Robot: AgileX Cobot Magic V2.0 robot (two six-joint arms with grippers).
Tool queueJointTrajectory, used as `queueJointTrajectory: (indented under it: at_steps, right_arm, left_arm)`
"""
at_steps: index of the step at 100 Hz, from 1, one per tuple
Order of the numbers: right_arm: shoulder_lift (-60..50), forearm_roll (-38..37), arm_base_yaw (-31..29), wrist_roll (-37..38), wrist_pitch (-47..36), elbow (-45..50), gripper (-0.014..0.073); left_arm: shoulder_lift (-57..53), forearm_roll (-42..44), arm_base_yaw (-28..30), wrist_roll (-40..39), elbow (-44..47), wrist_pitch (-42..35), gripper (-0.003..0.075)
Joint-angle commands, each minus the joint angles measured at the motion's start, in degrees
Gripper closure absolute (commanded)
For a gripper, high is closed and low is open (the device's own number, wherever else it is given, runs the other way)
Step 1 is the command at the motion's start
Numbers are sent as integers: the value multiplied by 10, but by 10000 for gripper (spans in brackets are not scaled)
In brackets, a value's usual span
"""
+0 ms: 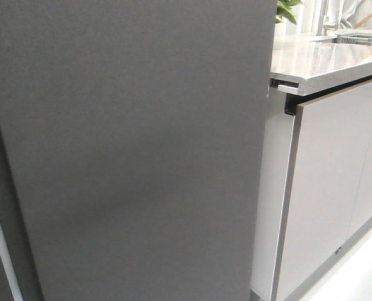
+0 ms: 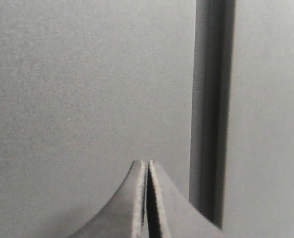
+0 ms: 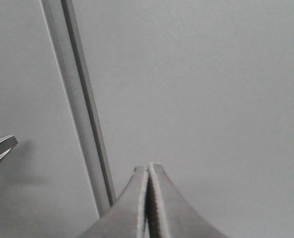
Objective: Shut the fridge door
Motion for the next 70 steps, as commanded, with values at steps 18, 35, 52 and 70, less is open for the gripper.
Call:
queueJointTrajectory:
  at_steps: [18,35,52,70]
  right_arm:
    - [-3,-14,-10,-1,-54,-10,638]
    - [-22,-14,-95,-1,-79,44,638]
    - [-60,-6,-201,-1,-124,136,638]
    - [-118,0,-262,-1,-200,247,638]
  left_arm:
    - [-6,-2,2,-2,20,-42,740]
    - [-6,-2,2,-2,20,-42,740]
    - [-6,-2,2,-2,20,-42,740]
    - [-6,-2,2,-2,20,-42,740]
